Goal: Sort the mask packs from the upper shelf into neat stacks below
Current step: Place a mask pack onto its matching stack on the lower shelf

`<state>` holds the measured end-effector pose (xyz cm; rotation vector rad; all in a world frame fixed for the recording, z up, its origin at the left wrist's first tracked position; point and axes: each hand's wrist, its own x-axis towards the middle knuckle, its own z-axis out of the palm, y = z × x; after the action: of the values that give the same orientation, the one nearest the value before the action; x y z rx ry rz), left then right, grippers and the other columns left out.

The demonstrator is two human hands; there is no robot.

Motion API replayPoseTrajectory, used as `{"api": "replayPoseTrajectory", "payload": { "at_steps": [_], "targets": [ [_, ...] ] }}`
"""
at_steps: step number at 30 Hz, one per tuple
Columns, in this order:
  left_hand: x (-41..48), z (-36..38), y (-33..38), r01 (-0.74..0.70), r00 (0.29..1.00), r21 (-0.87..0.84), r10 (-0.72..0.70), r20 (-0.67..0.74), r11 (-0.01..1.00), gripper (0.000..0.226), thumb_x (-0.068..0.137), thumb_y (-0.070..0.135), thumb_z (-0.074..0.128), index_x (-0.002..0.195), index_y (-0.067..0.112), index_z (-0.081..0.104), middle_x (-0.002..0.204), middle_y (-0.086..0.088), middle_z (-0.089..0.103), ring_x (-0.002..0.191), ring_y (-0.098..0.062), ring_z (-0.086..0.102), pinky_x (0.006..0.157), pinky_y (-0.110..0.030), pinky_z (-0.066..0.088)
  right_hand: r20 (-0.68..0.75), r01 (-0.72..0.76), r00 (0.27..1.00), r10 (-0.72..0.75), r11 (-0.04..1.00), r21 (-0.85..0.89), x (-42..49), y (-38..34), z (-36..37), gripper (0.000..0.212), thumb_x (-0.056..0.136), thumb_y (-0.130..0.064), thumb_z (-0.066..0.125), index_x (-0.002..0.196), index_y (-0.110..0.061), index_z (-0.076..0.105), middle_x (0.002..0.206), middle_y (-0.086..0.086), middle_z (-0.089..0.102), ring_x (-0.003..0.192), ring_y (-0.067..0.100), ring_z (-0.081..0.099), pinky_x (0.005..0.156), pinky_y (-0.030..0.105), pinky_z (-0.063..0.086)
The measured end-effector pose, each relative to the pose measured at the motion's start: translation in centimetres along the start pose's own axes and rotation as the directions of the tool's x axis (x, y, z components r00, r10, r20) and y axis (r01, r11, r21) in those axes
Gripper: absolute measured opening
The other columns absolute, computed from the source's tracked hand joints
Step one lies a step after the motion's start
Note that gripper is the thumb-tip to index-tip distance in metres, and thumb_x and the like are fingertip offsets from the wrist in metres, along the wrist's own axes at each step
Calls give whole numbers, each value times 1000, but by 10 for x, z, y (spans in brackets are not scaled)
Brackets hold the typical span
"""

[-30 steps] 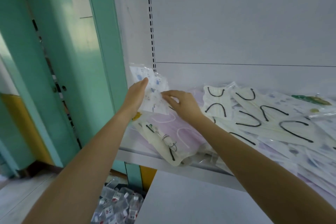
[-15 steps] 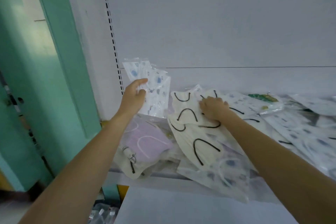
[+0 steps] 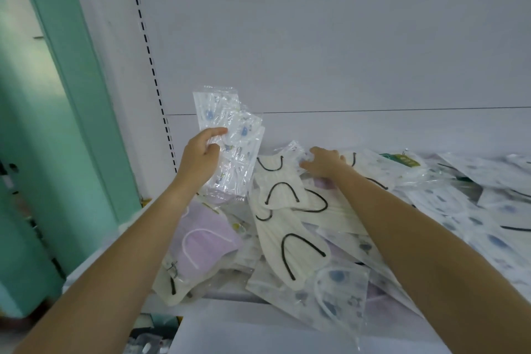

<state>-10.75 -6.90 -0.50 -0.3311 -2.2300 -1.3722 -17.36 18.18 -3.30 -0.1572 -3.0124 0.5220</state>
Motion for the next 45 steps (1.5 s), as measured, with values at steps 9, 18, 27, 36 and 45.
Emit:
{"api": "replayPoseTrajectory", "payload": {
  "at_steps": [9,18,27,36,45],
  "targets": [
    [8,-6,2,-81,997,182,80,11,980,44,93,-6,31,126,12,54,138,-3,49,65,13,54,59,-1,38,99,5,995,-3,1000,-26,20,2,2,47,83,-41,55,118,-10,51,127,9,50,117,33,46,94,38,33],
    [4,-2,9,-83,995,186,93,-44,979,44,96,-2,29,131,13,50,137,5,47,124,-39,44,107,-39,34,-255,111,966,-36,951,287,16,-5,-17,33,87,-9,50,119,-10,59,120,9,62,114,30,54,104,35,36],
    [-3,13,25,-6,987,134,28,-159,991,36,101,21,35,137,16,43,138,4,42,122,-5,41,100,-18,27,-696,609,706,-133,615,501,-12,0,-86,11,93,-9,44,94,-14,53,85,-8,53,81,12,47,64,11,35],
    [-32,40,76,0,978,-138,29,206,990,39,94,44,47,126,23,52,120,22,53,116,0,43,94,-16,32,-380,606,795,-472,616,503,-78,-6,-98,16,85,-4,53,92,-16,59,82,0,61,76,14,52,70,22,40],
    [-74,74,52,-186,951,-137,213,222,973,73,92,9,58,148,30,17,144,25,17,125,19,14,97,8,14,-333,180,930,-152,982,53,-105,47,-64,45,96,-31,46,139,-18,40,141,13,38,127,31,37,104,37,30]
  ]
}}
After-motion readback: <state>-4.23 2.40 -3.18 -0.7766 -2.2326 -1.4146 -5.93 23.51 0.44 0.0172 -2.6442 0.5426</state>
